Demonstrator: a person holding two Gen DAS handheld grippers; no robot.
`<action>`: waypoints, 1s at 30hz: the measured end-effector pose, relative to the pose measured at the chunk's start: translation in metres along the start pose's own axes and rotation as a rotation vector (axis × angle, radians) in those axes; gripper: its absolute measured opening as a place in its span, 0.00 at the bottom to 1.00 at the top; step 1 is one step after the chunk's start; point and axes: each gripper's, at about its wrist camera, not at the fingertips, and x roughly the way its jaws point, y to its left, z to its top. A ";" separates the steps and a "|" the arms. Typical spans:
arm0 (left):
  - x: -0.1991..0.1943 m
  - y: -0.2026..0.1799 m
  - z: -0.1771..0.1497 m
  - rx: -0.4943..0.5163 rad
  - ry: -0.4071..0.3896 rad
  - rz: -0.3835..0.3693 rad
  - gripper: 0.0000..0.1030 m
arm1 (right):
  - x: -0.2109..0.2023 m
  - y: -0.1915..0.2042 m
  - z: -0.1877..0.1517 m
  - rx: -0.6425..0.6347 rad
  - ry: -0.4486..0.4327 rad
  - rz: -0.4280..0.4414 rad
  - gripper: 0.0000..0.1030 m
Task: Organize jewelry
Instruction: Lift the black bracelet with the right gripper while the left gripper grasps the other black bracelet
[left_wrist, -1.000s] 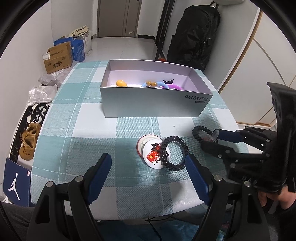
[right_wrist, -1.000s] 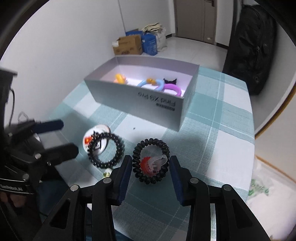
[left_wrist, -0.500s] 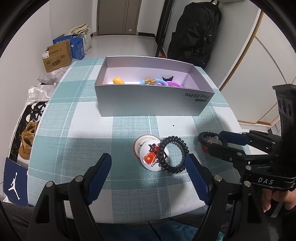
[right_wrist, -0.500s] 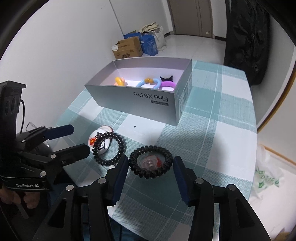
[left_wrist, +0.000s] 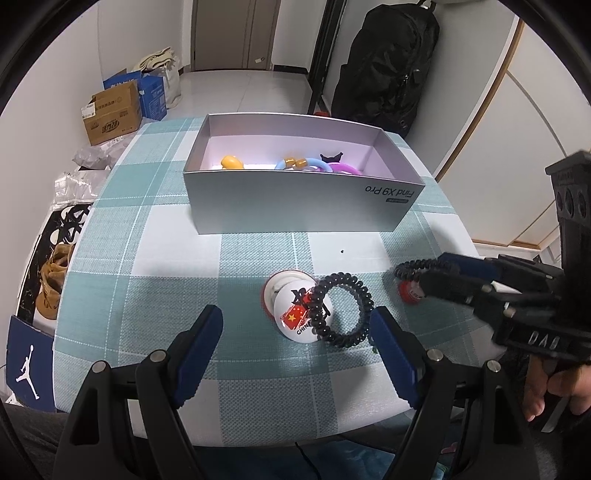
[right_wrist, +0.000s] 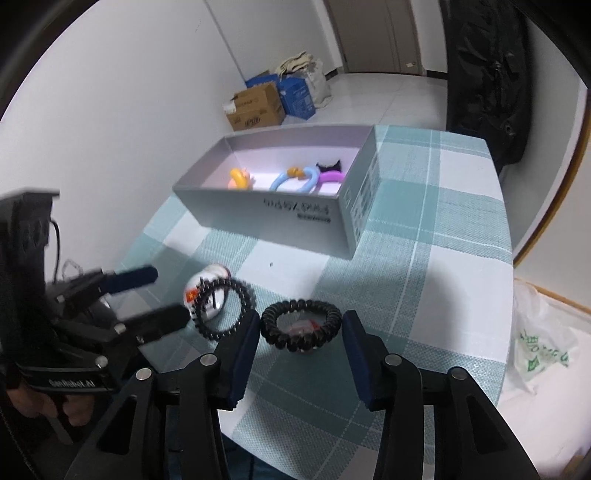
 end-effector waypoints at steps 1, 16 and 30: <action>0.000 -0.001 0.000 0.001 -0.001 -0.002 0.76 | -0.003 -0.002 0.002 0.016 -0.016 0.008 0.42; 0.000 -0.008 0.008 0.038 -0.036 -0.069 0.76 | -0.034 -0.013 0.015 0.107 -0.161 0.097 0.42; 0.013 -0.027 0.005 0.209 -0.054 0.089 0.26 | -0.043 -0.016 0.017 0.110 -0.196 0.127 0.42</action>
